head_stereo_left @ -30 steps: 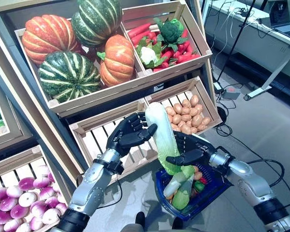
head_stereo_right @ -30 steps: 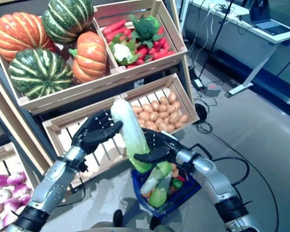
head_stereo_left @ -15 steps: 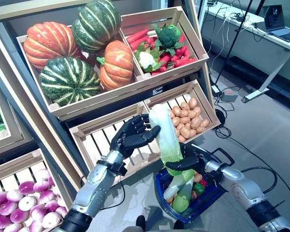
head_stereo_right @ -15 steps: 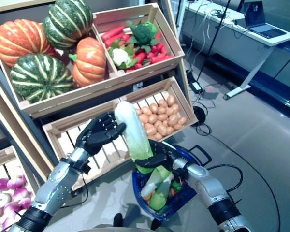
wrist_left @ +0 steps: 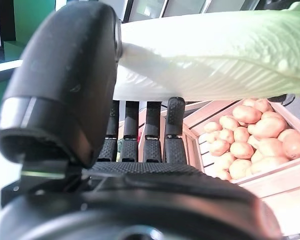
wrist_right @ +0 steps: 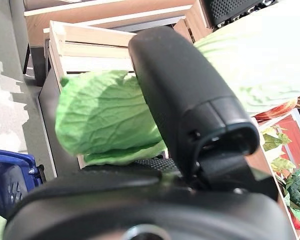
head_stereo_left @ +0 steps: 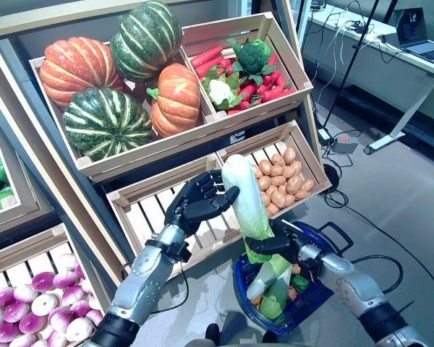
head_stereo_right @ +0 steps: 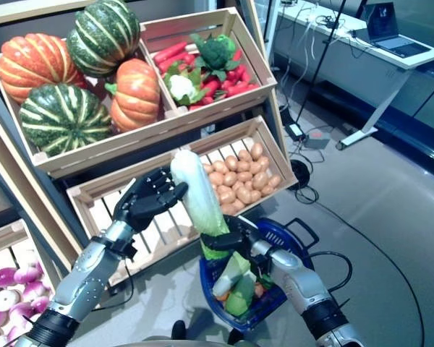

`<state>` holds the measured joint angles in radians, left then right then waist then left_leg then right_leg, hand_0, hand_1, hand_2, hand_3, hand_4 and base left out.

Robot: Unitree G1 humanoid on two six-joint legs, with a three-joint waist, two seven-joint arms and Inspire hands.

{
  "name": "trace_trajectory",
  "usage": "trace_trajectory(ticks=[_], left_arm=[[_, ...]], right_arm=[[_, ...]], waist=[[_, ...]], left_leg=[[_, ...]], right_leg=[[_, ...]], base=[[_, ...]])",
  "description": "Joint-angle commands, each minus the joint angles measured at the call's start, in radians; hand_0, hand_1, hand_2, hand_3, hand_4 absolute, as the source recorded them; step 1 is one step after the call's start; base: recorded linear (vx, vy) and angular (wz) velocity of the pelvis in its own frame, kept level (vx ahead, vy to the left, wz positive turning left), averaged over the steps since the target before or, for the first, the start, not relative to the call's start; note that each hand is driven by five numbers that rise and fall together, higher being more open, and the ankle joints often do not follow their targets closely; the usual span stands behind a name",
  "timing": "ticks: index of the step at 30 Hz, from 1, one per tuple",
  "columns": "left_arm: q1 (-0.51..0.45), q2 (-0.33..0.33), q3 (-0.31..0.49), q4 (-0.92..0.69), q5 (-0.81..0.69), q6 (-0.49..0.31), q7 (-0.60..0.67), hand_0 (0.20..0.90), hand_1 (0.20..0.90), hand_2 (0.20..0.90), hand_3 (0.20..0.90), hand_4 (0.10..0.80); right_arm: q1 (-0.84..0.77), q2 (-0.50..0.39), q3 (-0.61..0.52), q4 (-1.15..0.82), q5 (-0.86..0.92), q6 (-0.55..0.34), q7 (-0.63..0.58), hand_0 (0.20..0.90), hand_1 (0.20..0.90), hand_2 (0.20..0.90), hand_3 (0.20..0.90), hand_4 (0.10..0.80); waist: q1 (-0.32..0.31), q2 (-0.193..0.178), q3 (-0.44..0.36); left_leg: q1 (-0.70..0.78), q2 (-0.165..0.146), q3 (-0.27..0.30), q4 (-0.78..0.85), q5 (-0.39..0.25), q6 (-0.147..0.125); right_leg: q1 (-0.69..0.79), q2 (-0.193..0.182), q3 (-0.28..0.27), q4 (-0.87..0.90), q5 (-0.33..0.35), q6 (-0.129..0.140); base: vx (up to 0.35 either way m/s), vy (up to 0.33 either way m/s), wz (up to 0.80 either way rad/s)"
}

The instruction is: Put vegetables into the basket

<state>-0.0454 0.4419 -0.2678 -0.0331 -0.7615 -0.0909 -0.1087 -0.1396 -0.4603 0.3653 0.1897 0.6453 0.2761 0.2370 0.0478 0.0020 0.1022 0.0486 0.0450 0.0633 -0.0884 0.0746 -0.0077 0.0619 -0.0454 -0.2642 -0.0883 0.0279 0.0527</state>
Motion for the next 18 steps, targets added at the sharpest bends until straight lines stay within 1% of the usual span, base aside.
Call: trace_trajectory(ticks=[1,3,4,5,6,10,12,17,18], left_arm=[[-0.092,-0.011,0.025,-0.107,-0.035,-0.07,-0.034,0.3,0.3,0.3,0.3,0.4],[-0.09,-0.009,0.027,-0.108,-0.036,-0.066,-0.033,0.3,0.3,0.3,0.3,0.4],[-0.087,-0.002,0.038,-0.109,-0.03,-0.056,-0.038,0.366,0.366,0.366,0.366,0.444],[-0.086,0.0,0.04,-0.11,-0.03,-0.054,-0.035,0.564,0.564,0.564,0.564,0.576],[-0.083,0.002,0.046,-0.111,-0.03,-0.047,-0.033,0.9,0.9,0.9,0.9,0.8],[-0.075,0.007,0.062,-0.11,-0.03,-0.038,-0.035,0.9,0.9,0.9,0.9,0.8],[-0.059,0.012,0.086,-0.115,-0.035,-0.026,-0.046,0.9,0.9,0.9,0.9,0.8],[-0.04,0.016,0.118,-0.13,-0.04,-0.007,-0.073,0.9,0.9,0.9,0.9,0.8],[-0.028,0.019,0.135,-0.133,-0.038,0.0,-0.073,0.9,0.9,0.9,0.9,0.8]], right_arm=[[-0.019,0.024,-0.037,-0.045,0.085,-0.118,-0.036,0.3,0.3,0.3,0.3,0.4],[-0.017,0.02,-0.042,-0.05,0.085,-0.124,-0.042,0.3,0.3,0.3,0.3,0.4],[-0.012,0.006,-0.065,-0.059,0.087,-0.144,-0.054,0.3,0.3,0.3,0.3,0.4],[-0.011,0.004,-0.069,-0.061,0.089,-0.148,-0.055,0.3,0.3,0.3,0.3,0.4],[-0.009,-0.003,-0.082,-0.071,0.092,-0.158,-0.063,0.3,0.3,0.3,0.3,0.4],[0.001,-0.014,-0.113,-0.088,0.079,-0.173,-0.079,0.3,0.3,0.3,0.3,0.4],[0.028,-0.032,-0.154,-0.11,0.071,-0.203,-0.088,0.3,0.3,0.3,0.3,0.4],[0.058,-0.041,-0.223,-0.143,0.061,-0.235,-0.123,0.3,0.3,0.3,0.3,0.4],[0.075,-0.039,-0.257,-0.16,0.059,-0.251,-0.128,0.3,0.3,0.3,0.3,0.4]], waist=[[0.018,-0.046,-0.092],[0.018,-0.045,-0.092],[0.016,-0.044,-0.09],[0.015,-0.044,-0.089],[0.014,-0.044,-0.087],[0.012,-0.043,-0.084],[0.007,-0.042,-0.082],[0.0,-0.042,-0.076],[-0.005,-0.041,-0.074]], left_leg=[[0.003,-0.006,0.004,0.001,-0.062,-0.019],[0.003,-0.005,0.004,0.001,-0.062,-0.019],[0.001,-0.004,0.005,0.001,-0.061,-0.02],[0.001,-0.004,0.006,0.001,-0.061,-0.02],[0.0,-0.004,0.006,0.001,-0.061,-0.02],[-0.002,-0.002,0.008,0.001,-0.061,-0.02],[-0.003,0.0,0.009,0.001,-0.061,-0.02],[-0.005,0.003,0.01,0.001,-0.062,-0.019],[-0.008,0.006,0.011,0.001,-0.059,-0.02]], right_leg=[[0.021,-0.101,0.002,0.001,0.042,0.062],[0.021,-0.101,0.002,0.001,0.042,0.062],[0.018,-0.1,0.003,0.001,0.042,0.062],[0.018,-0.099,0.004,0.001,0.042,0.062],[0.016,-0.098,0.006,0.001,0.043,0.062],[0.013,-0.096,0.01,0.001,0.043,0.061],[0.01,-0.092,0.014,0.001,0.042,0.061],[0.004,-0.083,0.024,0.001,0.043,0.058],[0.002,-0.079,0.026,0.001,0.042,0.057]], base=[[0.0,0.0,0.0],[0.0,0.0,0.0],[0.0,0.0,0.0],[-0.035,-0.025,-0.01],[0.0,0.0,0.0],[-0.008,-0.006,-0.01],[-0.02,-0.034,-0.02],[-0.015,-0.049,-0.07],[-0.008,-0.048,-0.05]])
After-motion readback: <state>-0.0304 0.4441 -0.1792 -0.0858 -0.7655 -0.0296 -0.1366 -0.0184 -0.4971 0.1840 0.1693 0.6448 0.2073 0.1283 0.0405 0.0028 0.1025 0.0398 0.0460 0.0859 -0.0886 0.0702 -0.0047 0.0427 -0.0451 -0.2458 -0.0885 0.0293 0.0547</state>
